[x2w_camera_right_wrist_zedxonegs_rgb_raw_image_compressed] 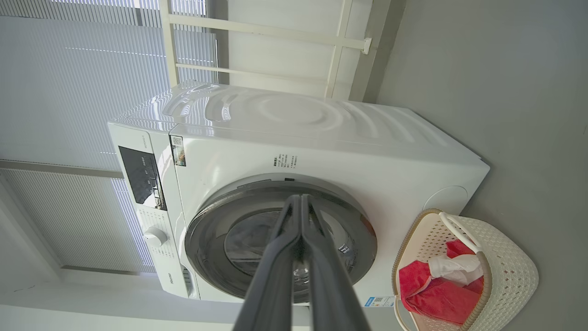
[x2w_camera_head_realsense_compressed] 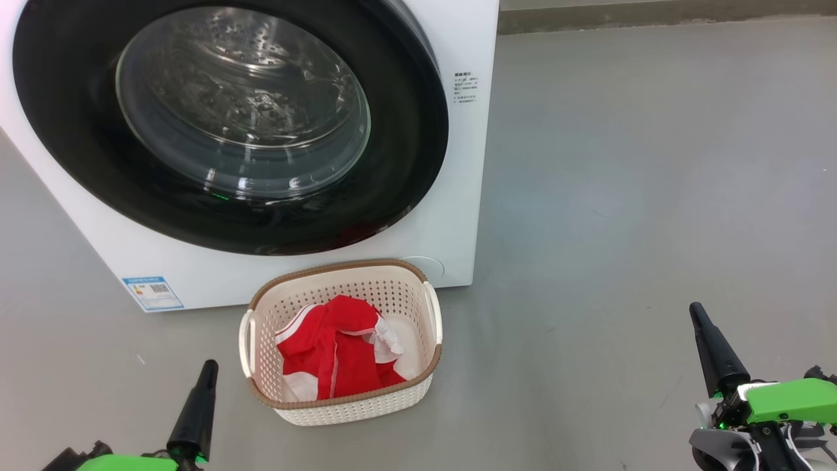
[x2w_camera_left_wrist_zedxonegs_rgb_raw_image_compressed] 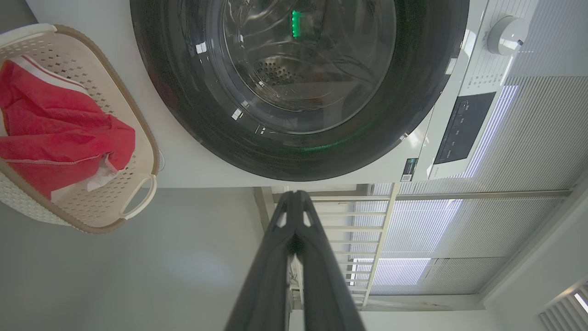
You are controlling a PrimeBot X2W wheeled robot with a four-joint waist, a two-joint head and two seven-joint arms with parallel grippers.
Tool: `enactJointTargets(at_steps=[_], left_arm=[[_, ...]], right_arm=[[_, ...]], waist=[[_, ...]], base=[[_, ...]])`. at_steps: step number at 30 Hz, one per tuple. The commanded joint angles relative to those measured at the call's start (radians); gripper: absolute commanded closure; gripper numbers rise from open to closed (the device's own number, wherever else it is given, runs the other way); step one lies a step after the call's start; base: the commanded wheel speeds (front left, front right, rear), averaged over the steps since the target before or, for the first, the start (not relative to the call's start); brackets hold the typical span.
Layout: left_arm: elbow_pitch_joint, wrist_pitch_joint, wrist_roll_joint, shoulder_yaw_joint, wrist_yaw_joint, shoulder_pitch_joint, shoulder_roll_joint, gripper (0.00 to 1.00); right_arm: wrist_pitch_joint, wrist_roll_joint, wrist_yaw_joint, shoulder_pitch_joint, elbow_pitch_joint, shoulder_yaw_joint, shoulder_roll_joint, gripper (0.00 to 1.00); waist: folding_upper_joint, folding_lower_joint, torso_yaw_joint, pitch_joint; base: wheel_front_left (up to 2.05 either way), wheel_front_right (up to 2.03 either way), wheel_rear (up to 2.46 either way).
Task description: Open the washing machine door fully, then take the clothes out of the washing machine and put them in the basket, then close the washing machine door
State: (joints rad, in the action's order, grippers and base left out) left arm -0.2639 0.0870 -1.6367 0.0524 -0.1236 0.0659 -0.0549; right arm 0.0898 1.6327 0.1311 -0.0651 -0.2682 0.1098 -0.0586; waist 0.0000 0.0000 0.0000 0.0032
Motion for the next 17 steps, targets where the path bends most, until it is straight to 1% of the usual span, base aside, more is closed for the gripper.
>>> enactJointTargets(at_steps=[1,17], left_arm=[[0.02,0.005,0.006,0.035,-0.007,0.04,-0.014,1.0],[0.02,0.009,0.01,0.04,-0.007,0.04,-0.011,1.0]], right_arm=[[0.004,-0.004,0.0,-0.041,0.025,-0.02,-0.009,1.0],[0.008,-0.008,0.0,-0.041,0.024,-0.015,-0.006,1.0]], waist=[[0.0,0.0,0.0,0.0],[0.0,0.0,0.0,0.0]], base=[[0.0,0.0,0.0],[0.0,0.0,0.0]])
